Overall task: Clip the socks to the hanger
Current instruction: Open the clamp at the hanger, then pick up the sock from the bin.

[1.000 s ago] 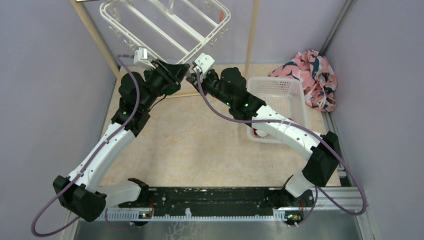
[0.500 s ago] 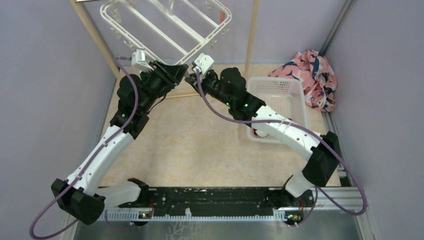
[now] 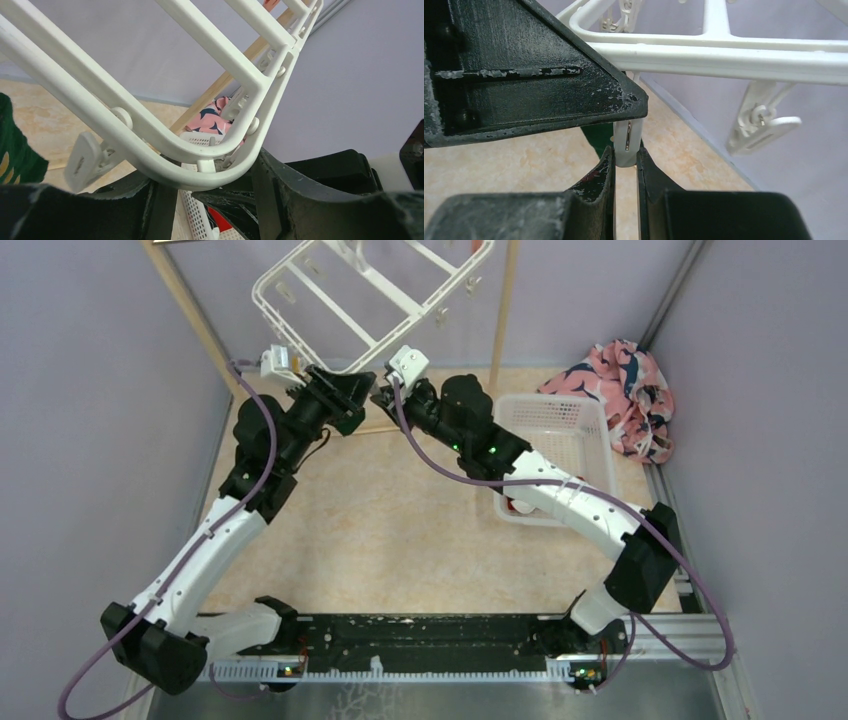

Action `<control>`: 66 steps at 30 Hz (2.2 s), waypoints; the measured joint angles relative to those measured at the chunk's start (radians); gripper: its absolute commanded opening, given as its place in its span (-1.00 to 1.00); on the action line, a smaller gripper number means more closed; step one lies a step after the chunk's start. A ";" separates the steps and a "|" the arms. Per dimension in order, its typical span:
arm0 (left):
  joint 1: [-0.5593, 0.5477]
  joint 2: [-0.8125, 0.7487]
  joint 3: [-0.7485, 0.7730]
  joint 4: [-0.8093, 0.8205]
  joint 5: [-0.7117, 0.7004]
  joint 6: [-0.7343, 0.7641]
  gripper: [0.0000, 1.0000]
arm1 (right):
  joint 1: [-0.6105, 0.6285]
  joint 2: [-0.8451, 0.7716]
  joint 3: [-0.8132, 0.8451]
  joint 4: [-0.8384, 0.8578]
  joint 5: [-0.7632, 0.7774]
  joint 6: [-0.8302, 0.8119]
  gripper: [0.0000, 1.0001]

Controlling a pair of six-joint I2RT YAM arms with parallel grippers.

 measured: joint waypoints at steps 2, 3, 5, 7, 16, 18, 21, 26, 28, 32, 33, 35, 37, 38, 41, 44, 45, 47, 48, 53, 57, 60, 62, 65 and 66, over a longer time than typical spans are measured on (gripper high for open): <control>0.000 0.004 0.000 0.004 0.002 0.001 -0.07 | 0.000 0.000 0.000 -0.003 0.002 0.000 -1.00; 0.000 0.005 0.000 0.008 0.005 0.001 -0.20 | 0.000 0.000 0.000 -0.003 0.003 0.001 -1.00; -0.002 0.006 0.000 0.015 0.008 0.001 -0.47 | 0.000 0.000 0.000 -0.006 0.003 0.005 -1.00; -0.005 0.006 0.000 0.020 0.006 0.008 -0.55 | 0.000 0.000 0.000 -0.008 0.007 0.006 -1.00; -0.003 0.017 0.000 0.040 0.010 0.034 -1.00 | -0.001 0.000 0.001 -0.001 0.021 0.006 -1.00; -0.003 0.023 0.000 0.047 0.014 0.035 -1.00 | -0.002 0.000 0.001 -0.003 0.026 0.006 -1.00; -0.002 0.029 0.000 0.052 0.020 0.036 -1.00 | -0.003 0.000 0.001 -0.008 0.035 0.006 -0.58; -0.004 0.035 0.000 0.060 0.036 0.035 -1.00 | -0.002 0.000 0.002 -0.024 0.049 0.016 0.23; -0.004 0.035 0.000 0.066 0.045 0.035 -1.00 | -0.007 -0.001 -0.002 -0.034 0.063 0.014 0.31; -0.004 0.035 0.000 0.068 0.057 0.034 -1.00 | -0.055 -0.066 -0.104 -0.040 0.066 0.039 0.35; -0.004 0.035 0.000 0.068 0.059 0.034 -1.00 | -0.081 -0.095 -0.147 -0.037 0.064 0.052 0.35; -0.004 0.035 0.000 0.071 0.062 0.034 -1.00 | -0.156 -0.162 -0.233 -0.044 0.063 0.082 0.35; -0.004 0.035 0.000 0.075 0.065 0.034 -1.00 | -0.259 -0.234 -0.324 -0.039 0.052 0.133 0.34; -0.004 0.035 -0.001 0.077 0.066 0.035 -1.00 | -0.321 -0.274 -0.375 -0.033 0.061 0.171 0.34; -0.004 0.035 -0.016 0.102 0.069 0.035 -1.00 | -0.460 -0.344 -0.467 -0.047 0.122 0.282 0.34; -0.004 0.038 -0.042 0.135 0.069 0.034 -1.00 | -0.571 -0.349 -0.504 -0.097 0.189 0.396 0.56; -0.003 0.041 -0.048 0.145 0.069 0.035 -1.00 | -0.592 -0.343 -0.509 -0.112 0.209 0.420 0.59; -0.004 0.047 -0.055 0.161 0.070 0.035 -1.00 | -0.617 -0.317 -0.513 -0.141 0.251 0.457 0.62; -0.003 0.050 -0.060 0.170 0.070 0.036 -1.00 | -0.618 -0.298 -0.512 -0.150 0.265 0.471 0.63; -0.003 0.050 -0.069 0.190 0.069 0.045 -1.00 | -0.618 -0.147 -0.496 -0.187 0.275 0.519 0.63; -0.004 0.050 -0.069 0.191 0.069 0.059 -1.00 | -0.618 0.004 -0.484 -0.195 0.248 0.552 0.60; -0.004 0.050 -0.069 0.191 0.071 0.063 -1.00 | -0.618 0.080 -0.484 -0.195 0.225 0.574 0.45; -0.004 0.050 -0.069 0.190 0.071 0.064 -1.00 | -0.618 0.109 -0.485 -0.190 0.213 0.585 0.23; -0.004 0.051 -0.069 0.190 0.075 0.066 -1.00 | -0.618 0.135 -0.485 -0.171 0.196 0.602 -0.13; -0.004 0.053 -0.068 0.190 0.075 0.066 -1.00 | -0.618 0.142 -0.485 -0.166 0.195 0.606 -0.19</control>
